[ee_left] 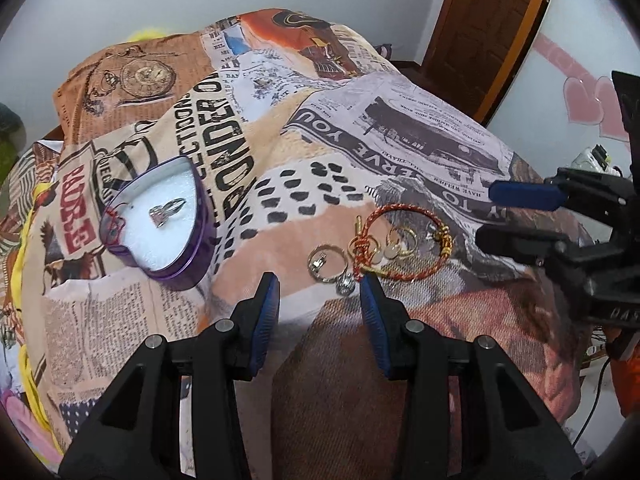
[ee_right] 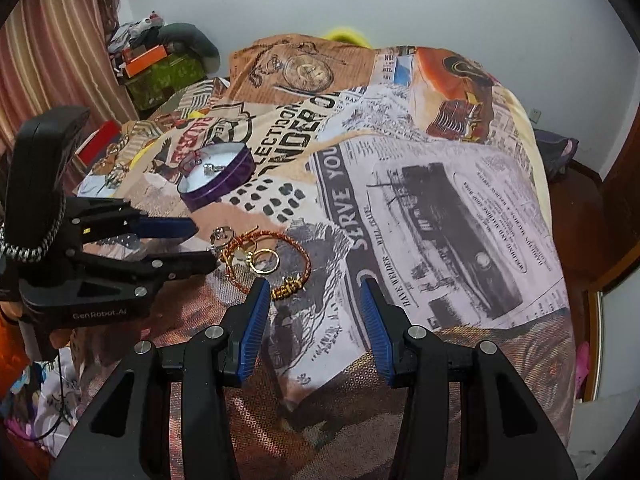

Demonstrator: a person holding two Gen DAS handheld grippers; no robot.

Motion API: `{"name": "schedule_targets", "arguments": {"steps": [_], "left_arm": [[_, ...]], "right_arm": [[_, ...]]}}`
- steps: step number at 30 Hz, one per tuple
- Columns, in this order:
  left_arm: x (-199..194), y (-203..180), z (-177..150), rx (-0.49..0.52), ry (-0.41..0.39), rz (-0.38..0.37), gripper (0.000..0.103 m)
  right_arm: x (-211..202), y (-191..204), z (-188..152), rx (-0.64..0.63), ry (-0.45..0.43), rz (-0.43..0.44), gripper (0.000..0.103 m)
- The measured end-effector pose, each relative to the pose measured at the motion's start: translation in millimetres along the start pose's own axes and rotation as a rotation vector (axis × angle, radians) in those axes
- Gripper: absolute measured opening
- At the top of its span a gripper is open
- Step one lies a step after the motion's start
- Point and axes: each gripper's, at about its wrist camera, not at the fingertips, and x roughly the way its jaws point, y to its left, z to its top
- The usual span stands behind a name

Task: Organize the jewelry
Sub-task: 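Withdraw both grippers from the tin back toward the jewelry pile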

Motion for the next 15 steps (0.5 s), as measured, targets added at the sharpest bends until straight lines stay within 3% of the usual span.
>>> {"name": "schedule_targets", "arguments": {"steps": [5, 15], "left_arm": [[0.3, -4.1, -1.0, 0.01, -0.005, -0.01, 0.038], [-0.6, -5.9, -5.9, -0.024, -0.009, -0.051, 0.007]], "right_arm": [[1.4, -0.3, -1.3, 0.005, -0.003, 0.014, 0.043], [4.5, 2.3, 1.0, 0.014, -0.011, 0.039, 0.043]]}}
